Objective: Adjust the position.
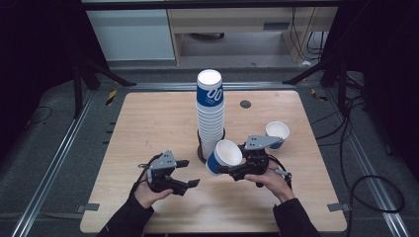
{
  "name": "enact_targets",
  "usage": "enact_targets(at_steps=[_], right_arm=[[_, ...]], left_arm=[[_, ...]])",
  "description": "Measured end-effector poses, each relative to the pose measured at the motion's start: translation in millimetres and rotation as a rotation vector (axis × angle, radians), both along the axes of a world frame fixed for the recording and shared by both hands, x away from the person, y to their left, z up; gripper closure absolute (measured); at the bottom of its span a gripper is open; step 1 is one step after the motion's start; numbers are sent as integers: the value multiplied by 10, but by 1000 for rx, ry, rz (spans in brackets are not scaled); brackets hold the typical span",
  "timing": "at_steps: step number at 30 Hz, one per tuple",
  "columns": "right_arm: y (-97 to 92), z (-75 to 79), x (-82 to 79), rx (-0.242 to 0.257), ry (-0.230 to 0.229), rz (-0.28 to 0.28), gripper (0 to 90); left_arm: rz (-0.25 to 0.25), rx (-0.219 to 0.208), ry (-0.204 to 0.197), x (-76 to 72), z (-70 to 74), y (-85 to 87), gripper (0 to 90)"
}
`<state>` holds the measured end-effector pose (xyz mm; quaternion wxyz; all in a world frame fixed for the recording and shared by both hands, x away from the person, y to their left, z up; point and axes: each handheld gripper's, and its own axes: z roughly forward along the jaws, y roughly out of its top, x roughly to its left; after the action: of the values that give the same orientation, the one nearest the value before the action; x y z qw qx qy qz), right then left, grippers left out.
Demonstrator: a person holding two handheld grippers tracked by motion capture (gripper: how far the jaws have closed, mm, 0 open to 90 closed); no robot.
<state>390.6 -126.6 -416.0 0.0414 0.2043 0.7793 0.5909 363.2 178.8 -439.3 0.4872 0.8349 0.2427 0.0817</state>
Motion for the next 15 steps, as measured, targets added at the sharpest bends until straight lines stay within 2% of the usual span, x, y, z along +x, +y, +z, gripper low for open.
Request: enact_targets(at_steps=[15], right_arm=[[-333,-1,-33,-68,-11,-173,203]], left_arm=[[142,-2,15,142,-26,280,177]])
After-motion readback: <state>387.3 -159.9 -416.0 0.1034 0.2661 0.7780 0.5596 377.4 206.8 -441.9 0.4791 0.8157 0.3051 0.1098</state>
